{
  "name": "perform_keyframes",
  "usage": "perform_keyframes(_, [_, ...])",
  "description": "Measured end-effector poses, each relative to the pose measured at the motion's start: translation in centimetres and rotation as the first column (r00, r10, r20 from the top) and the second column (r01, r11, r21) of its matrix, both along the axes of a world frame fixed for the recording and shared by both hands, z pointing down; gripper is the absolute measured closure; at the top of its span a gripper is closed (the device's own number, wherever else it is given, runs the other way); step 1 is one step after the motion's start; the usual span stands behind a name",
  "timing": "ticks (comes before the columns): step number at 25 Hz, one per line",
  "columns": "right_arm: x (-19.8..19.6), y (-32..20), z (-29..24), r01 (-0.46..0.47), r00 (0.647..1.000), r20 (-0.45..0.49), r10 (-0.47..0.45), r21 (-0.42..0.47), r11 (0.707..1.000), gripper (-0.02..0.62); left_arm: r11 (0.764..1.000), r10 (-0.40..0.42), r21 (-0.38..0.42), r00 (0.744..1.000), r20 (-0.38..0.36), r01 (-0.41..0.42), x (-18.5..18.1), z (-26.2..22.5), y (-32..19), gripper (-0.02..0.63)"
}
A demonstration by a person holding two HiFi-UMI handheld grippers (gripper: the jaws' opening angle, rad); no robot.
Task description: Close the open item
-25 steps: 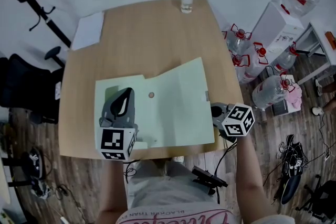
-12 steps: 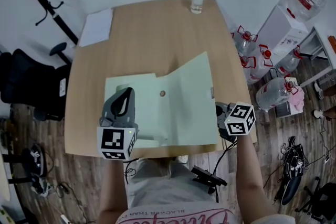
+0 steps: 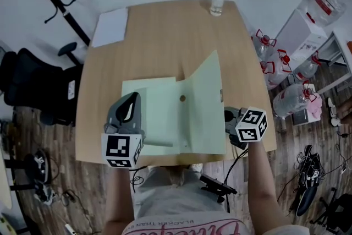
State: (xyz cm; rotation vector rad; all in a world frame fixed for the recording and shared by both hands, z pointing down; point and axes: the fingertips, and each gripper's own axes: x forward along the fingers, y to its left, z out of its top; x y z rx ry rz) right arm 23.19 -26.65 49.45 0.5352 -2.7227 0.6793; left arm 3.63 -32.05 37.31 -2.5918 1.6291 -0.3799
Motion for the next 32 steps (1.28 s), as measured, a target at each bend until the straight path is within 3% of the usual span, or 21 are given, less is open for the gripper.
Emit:
perform_keyframes(17, [-5.4,-0.7,-0.7,0.033,0.998,-0.056,-0.031,0.036,0.999,0.591,0.999,-0.037,0.012,0.999,-0.029,0.037,-5.5,-0.5,-0.4,0.592])
perform_keyframes(23, [-6.9,-1.0,-0.7,0.018,0.995,-0.100,-0.012,0.061,0.998,0.537,0.999,-0.039,0.017,0.998,-0.045,0.039,-6.9,-0.4,-0.3,0.594])
perform_keyframes(32, [-10.2,-0.8,-0.5,0.031,0.989,-0.143,-0.022,0.065,0.997,0.535,0.999,-0.050,0.012,0.996,-0.071,0.051,-9.6,-0.4,-0.4,0.592])
